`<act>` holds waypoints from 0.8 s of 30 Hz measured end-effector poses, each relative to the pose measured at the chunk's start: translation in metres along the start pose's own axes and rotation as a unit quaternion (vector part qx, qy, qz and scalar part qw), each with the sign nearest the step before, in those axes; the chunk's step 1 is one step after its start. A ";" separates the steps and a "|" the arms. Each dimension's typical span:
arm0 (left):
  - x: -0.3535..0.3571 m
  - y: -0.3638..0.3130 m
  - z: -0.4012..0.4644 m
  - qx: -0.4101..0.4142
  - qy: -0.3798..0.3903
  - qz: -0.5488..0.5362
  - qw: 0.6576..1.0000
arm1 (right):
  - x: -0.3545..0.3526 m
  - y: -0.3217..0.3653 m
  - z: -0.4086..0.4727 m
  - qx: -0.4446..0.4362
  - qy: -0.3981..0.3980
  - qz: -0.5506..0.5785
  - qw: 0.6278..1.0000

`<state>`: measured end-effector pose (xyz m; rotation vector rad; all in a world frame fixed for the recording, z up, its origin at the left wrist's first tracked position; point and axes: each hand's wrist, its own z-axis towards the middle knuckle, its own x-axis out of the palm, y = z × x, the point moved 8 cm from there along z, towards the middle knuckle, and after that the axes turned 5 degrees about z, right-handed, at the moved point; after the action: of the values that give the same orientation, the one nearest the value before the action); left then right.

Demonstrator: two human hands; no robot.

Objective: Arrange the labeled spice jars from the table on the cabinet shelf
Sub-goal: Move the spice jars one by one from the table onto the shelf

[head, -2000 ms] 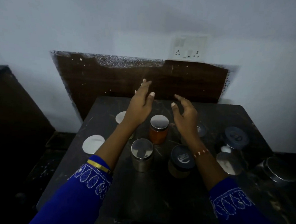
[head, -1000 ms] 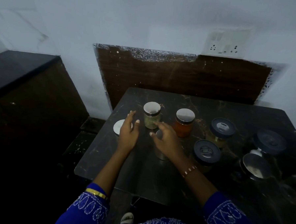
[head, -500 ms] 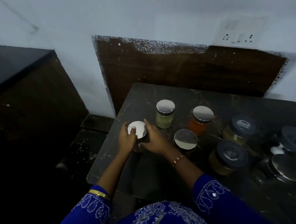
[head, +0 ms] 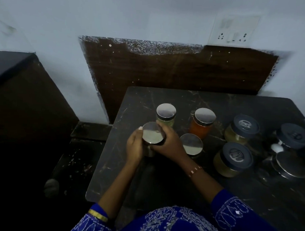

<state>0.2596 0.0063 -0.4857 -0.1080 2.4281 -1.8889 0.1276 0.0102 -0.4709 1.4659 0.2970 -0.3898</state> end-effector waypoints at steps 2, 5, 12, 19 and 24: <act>0.003 -0.016 -0.001 0.025 0.015 -0.023 0.999 | -0.025 0.009 -0.001 0.008 -0.035 0.071 0.997; 0.015 -0.040 -0.001 0.050 0.062 -0.004 0.997 | -0.058 0.022 -0.002 0.020 -0.036 0.215 0.976; 0.081 -0.033 -0.034 -0.137 0.318 -0.129 0.929 | -0.106 0.029 -0.014 0.014 -0.030 0.388 0.921; 0.122 -0.034 -0.066 -0.083 0.297 -0.126 0.943 | -0.143 0.007 -0.038 0.079 -0.216 0.304 0.925; 0.118 -0.049 -0.073 0.029 0.173 -0.003 0.984 | -0.133 0.010 -0.049 0.071 -0.161 0.289 0.941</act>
<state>0.1358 0.0532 -0.4208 0.2381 2.5751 -2.1349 0.0138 0.0698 -0.4094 1.5245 -0.4301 -0.1678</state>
